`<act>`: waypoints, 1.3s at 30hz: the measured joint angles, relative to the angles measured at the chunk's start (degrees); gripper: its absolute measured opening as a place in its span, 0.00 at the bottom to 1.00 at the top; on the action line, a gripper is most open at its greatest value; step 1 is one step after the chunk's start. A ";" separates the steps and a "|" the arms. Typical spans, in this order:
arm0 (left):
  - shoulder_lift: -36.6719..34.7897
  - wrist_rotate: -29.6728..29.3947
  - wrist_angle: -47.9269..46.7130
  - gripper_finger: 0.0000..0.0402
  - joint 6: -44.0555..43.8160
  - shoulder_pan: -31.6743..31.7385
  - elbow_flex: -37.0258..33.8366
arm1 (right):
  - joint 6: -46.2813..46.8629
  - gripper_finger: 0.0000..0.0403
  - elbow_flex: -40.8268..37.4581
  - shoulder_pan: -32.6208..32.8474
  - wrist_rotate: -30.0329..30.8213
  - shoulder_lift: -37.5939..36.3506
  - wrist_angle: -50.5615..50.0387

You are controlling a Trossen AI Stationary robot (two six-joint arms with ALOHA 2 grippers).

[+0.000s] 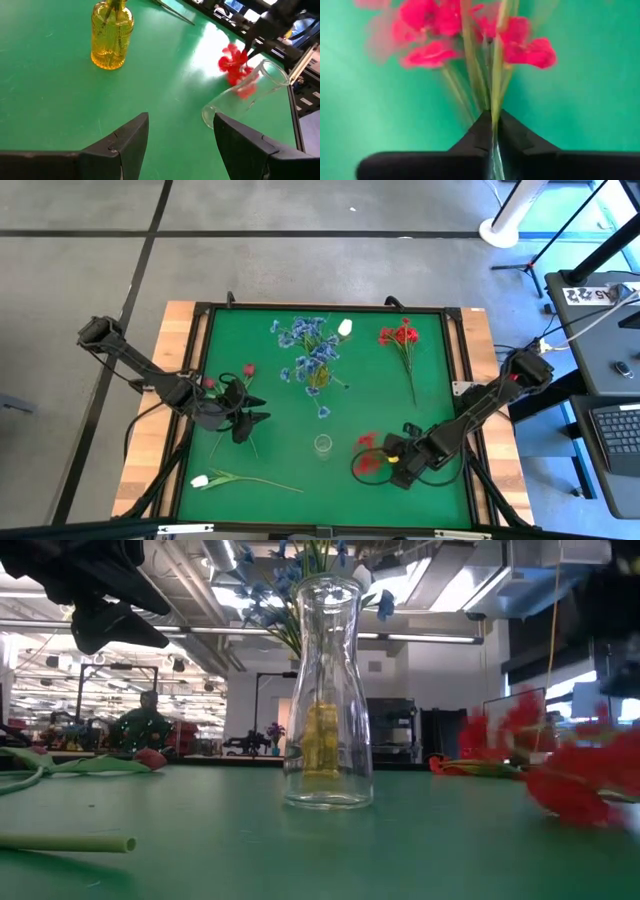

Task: Sort flowers into vase by color
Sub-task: Put the bottom red flowers into the transparent flower vase

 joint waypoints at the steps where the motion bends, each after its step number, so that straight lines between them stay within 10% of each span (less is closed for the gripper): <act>1: 0.00 0.01 -0.01 0.54 0.00 0.00 0.00 | -0.73 0.03 0.68 -0.33 1.05 -0.37 -0.56; 15: -0.02 -0.25 -0.02 0.54 0.02 0.00 0.00 | -27.73 0.02 6.68 -2.87 30.65 -13.83 20.84; 26: -0.02 -1.97 0.00 0.54 1.38 0.00 0.00 | -60.05 0.01 6.68 -4.32 22.91 -11.43 66.44; 39: -0.02 -1.96 -0.01 0.54 1.53 0.00 0.00 | -56.16 0.01 6.68 -14.34 11.16 0.22 79.25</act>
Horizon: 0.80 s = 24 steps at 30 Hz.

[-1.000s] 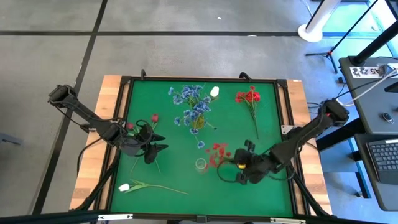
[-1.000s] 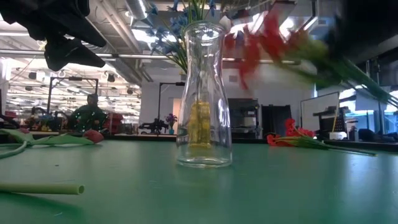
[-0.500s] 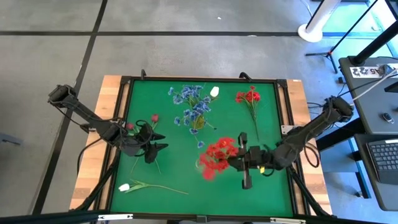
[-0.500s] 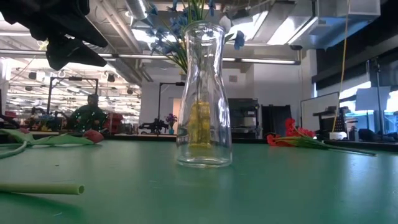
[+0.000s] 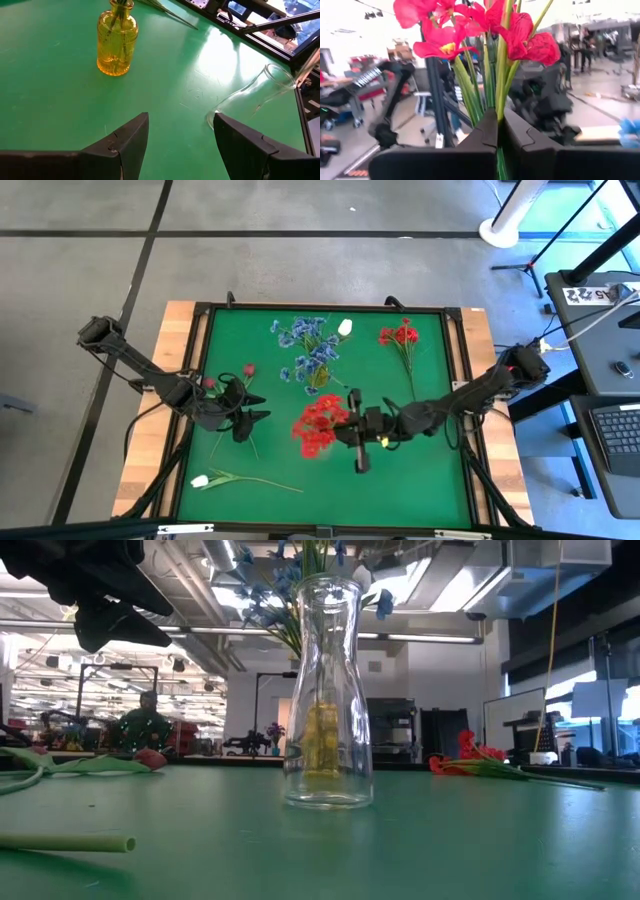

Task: Sort flowers into vase by color
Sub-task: Put the bottom red flowers into the transparent flower vase

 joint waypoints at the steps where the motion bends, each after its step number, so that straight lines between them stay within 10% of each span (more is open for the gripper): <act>1: 0.00 0.01 0.00 0.54 0.01 0.00 0.00 | 0.36 0.01 0.00 -0.51 -0.02 0.31 -0.88; 9: 0.00 0.01 -0.25 0.54 1.07 0.00 0.00 | 1.45 0.11 0.00 -1.69 0.21 0.41 -9.18; 24: 0.00 0.01 -0.23 0.54 1.09 0.00 0.00 | 9.72 0.65 0.00 -1.62 1.92 -12.19 -42.09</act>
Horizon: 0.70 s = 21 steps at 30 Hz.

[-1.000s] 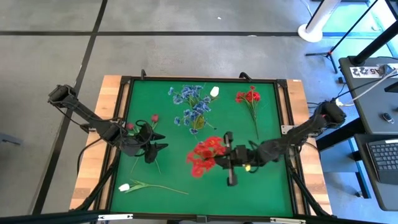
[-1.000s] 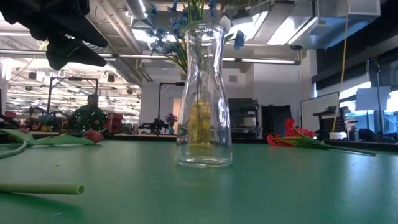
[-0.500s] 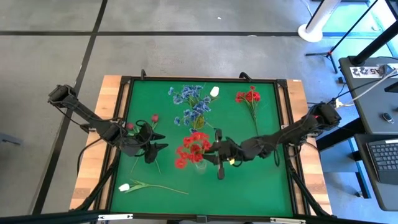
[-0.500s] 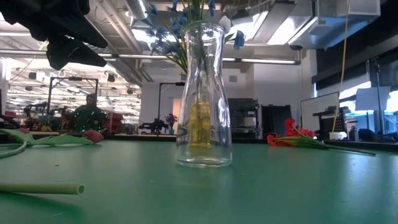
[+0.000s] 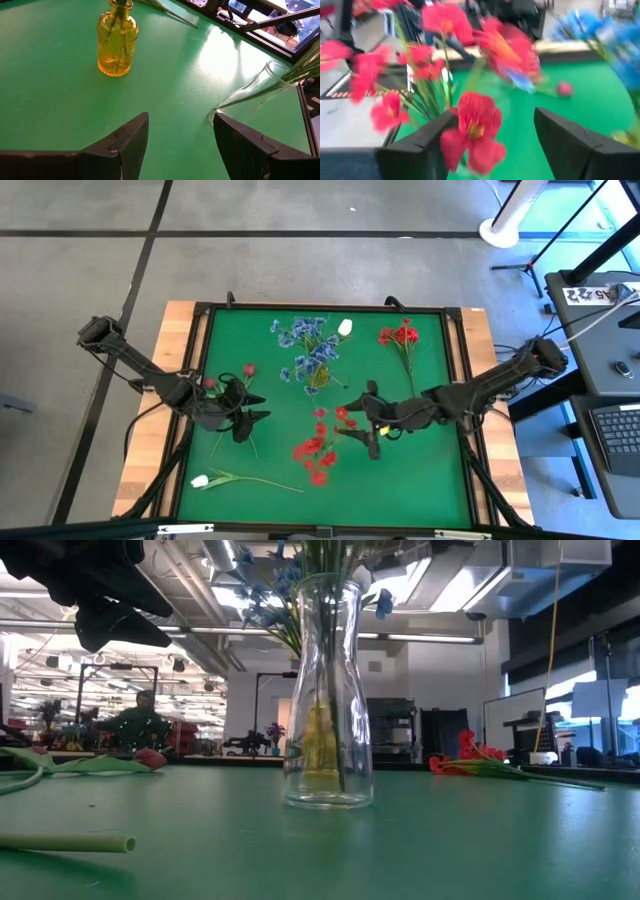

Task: Sort flowers into vase by color
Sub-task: Put the bottom red flowers into the transparent flower vase, then put the red flowers into the transparent flower vase

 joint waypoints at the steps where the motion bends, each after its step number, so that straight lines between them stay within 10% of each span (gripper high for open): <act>1: 0.00 0.00 0.01 0.54 0.00 0.00 0.00 | 1.24 0.66 0.00 0.00 0.11 -1.25 -3.38; 21: 0.01 0.00 0.04 0.54 -0.02 0.04 0.04 | 22.23 0.68 0.00 -2.90 9.30 -17.59 -47.15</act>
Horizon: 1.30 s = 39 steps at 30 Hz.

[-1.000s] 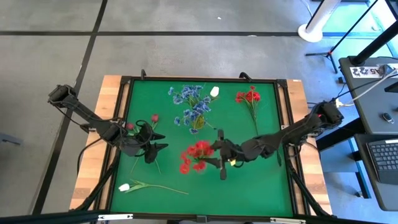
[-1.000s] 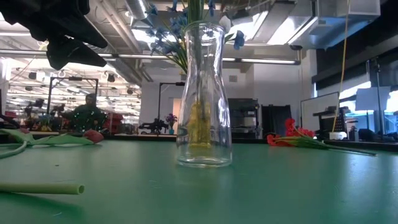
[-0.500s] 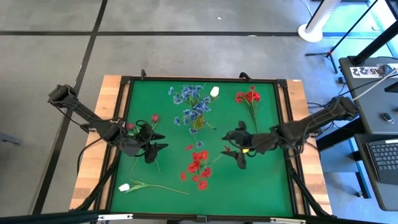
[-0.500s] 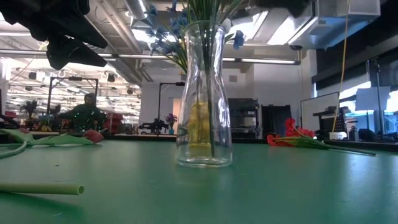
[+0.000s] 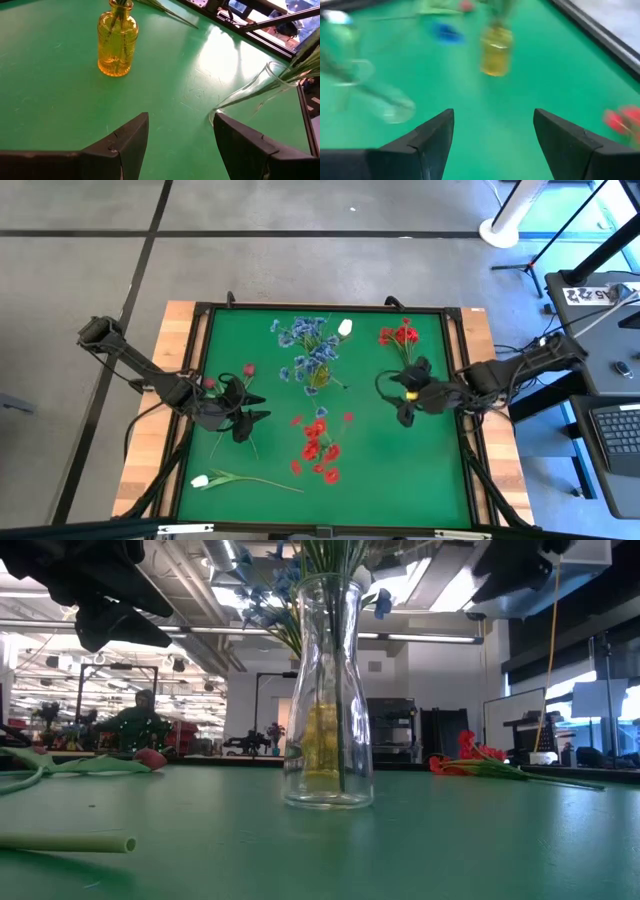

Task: Sort flowers into vase by color
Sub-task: Put the red flowers into the transparent flower vase

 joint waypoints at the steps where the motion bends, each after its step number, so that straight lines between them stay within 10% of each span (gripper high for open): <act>1: -0.01 0.00 0.02 0.54 0.00 0.00 0.00 | 1.34 0.68 0.00 -1.23 1.09 -0.15 -2.42; 8: -0.01 0.00 0.27 0.54 -0.02 0.00 0.00 | 12.99 0.68 -2.94 -16.00 0.68 2.54 -17.14; 23: -0.01 0.01 0.19 0.54 -0.04 0.00 0.00 | 5.13 0.68 -17.85 -43.19 -12.55 6.54 -0.88; 39: -0.01 0.44 0.17 0.54 -0.04 0.00 0.00 | -0.42 0.68 -22.87 -52.88 -16.73 19.37 16.29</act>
